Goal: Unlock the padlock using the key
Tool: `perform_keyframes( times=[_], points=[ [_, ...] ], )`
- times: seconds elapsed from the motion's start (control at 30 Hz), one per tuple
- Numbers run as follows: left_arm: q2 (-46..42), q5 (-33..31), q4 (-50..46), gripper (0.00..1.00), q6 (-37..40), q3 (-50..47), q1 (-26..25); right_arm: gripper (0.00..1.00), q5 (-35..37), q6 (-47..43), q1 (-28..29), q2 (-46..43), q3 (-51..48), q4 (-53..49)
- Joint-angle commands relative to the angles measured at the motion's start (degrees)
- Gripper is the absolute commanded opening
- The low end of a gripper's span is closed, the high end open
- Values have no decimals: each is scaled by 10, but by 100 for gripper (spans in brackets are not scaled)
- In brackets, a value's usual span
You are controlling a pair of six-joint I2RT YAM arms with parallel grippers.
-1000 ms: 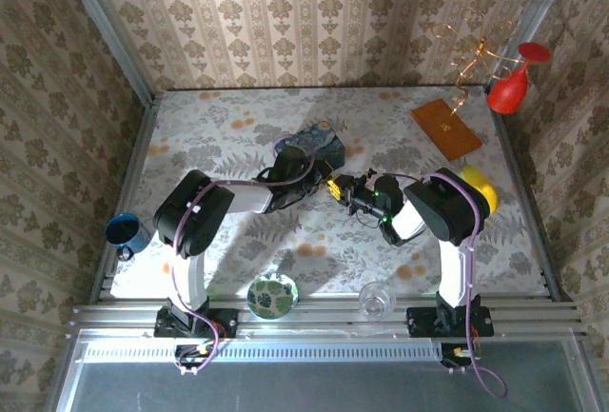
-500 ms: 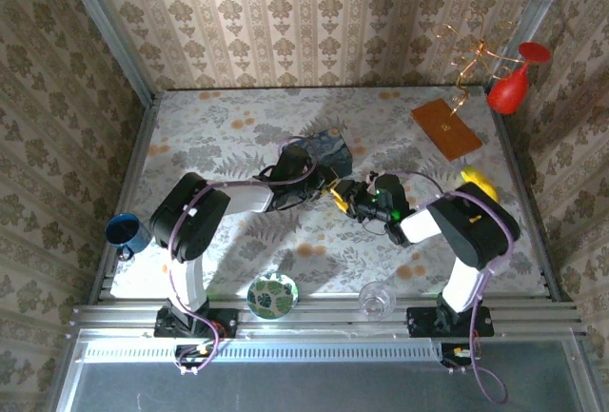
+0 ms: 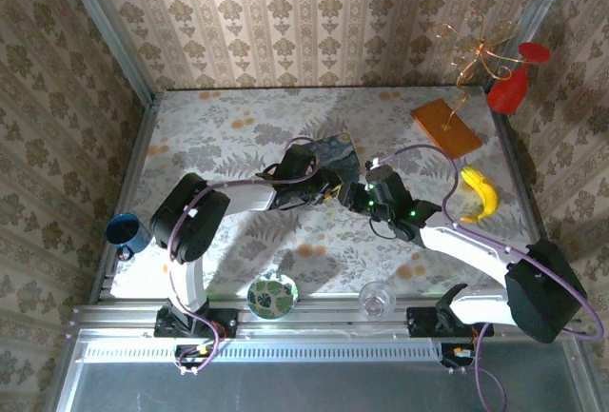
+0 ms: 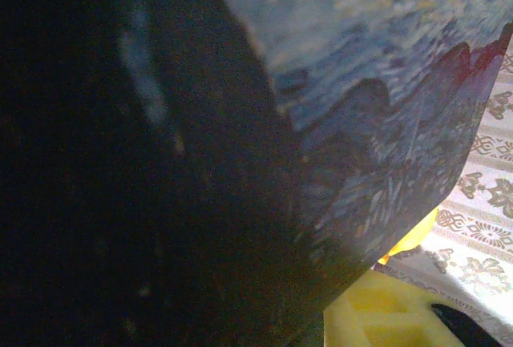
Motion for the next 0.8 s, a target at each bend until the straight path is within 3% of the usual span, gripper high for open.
perform_keyframes(
  times=[0.0, 0.17, 0.37, 0.77],
  points=[
    [19, 59, -84, 0, -32, -9, -6, 30, 98, -64, 33, 18, 31, -104],
    [18, 60, -83, 0, -32, -9, -7, 26, 112, -34, 46, 54, 58, -108],
    [17, 60, -80, 0, -32, -11, -7, 24, 64, 19, 36, 87, 69, -71],
    [24, 63, -69, 0, -39, -8, -11, 21, 29, 27, 17, 113, 69, -37]
  ],
)
